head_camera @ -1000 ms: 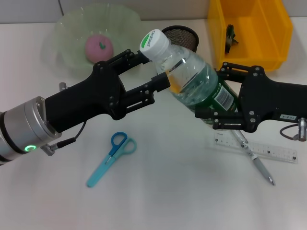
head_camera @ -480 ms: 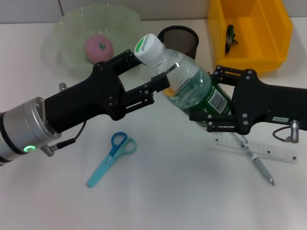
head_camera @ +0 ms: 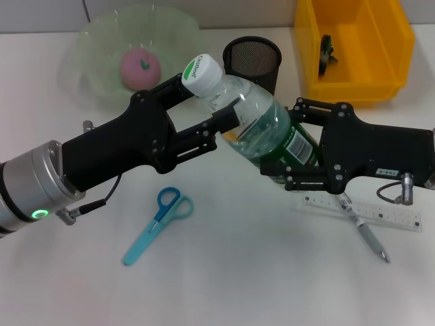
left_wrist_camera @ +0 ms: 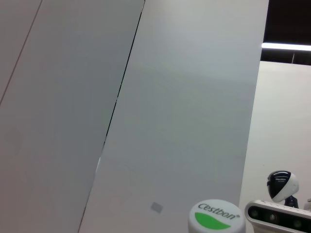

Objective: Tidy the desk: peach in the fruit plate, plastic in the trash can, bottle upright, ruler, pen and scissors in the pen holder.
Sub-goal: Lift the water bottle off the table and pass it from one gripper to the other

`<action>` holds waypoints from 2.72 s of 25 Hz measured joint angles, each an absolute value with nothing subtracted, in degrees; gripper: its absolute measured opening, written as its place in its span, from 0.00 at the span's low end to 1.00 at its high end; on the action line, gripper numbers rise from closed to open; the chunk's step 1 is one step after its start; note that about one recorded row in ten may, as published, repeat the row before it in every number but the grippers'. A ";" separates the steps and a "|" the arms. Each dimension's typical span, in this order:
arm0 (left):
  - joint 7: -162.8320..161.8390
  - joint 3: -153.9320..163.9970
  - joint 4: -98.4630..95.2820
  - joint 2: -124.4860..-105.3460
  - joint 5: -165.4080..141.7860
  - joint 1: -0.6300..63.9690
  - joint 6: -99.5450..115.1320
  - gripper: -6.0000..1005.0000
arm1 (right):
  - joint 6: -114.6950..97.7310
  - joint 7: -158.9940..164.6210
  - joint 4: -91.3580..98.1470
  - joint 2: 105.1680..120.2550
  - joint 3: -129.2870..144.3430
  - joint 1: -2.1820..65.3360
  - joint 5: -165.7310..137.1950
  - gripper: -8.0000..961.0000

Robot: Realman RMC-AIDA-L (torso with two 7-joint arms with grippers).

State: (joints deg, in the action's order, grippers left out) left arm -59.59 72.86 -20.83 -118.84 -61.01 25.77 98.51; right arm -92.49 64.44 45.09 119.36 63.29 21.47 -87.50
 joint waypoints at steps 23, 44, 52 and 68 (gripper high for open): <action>-59.59 72.86 -20.03 -118.92 -60.98 25.58 99.68 0.73 | -92.77 60.98 37.79 119.60 63.37 25.53 -87.40 0.79; -60.30 72.80 -20.04 -119.09 -60.79 25.94 100.66 0.73 | -92.19 59.14 34.13 119.62 63.36 27.63 -87.35 0.79; -60.29 72.46 -19.55 -119.17 -60.78 26.23 100.74 0.73 | -92.18 59.14 33.60 119.61 63.36 27.97 -87.35 0.79; -60.29 72.62 -19.33 -119.10 -60.02 26.37 100.22 0.74 | -92.19 59.15 32.85 119.61 63.37 28.48 -87.58 0.79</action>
